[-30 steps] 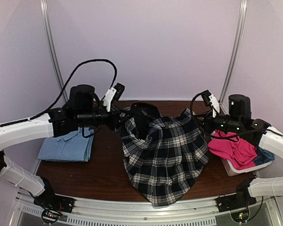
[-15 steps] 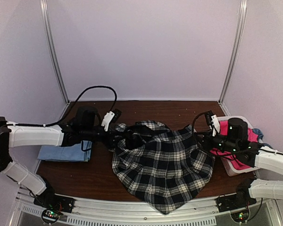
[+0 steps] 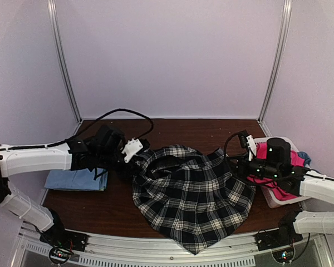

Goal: Fold and stack the mixed laundry pile
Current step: Flatten out the crumpled skirt at the center of the board.

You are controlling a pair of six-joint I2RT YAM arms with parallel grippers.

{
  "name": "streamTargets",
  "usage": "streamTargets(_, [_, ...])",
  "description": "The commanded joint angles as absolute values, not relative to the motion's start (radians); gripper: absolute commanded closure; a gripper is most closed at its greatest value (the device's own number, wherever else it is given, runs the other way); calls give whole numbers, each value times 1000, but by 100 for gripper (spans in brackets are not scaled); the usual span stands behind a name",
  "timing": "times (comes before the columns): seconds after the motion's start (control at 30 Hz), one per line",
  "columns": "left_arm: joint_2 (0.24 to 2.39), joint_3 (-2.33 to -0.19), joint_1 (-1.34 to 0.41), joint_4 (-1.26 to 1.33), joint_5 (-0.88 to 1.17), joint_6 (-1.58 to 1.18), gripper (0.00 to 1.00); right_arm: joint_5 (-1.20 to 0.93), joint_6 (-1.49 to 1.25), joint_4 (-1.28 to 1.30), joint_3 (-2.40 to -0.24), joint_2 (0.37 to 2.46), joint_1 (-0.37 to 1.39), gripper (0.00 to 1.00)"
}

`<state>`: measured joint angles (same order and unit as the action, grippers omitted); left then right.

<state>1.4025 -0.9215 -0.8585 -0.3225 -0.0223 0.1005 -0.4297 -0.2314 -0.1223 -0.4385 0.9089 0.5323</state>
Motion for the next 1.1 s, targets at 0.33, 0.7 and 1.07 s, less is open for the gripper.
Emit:
streamTargets(0.33, [1373,-956,-699,-188,151,-146,51,-406,-251,-147,-416,812,538,100])
streamTargets(0.7, [1529,-1026,-710,-212,235,-210,52,-412,-259,-163,-405,822,538,100])
streamTargets(1.07, [1655,-1122,-723,-349,90,-222,56,-406,-258,-165,-399,825,538,100])
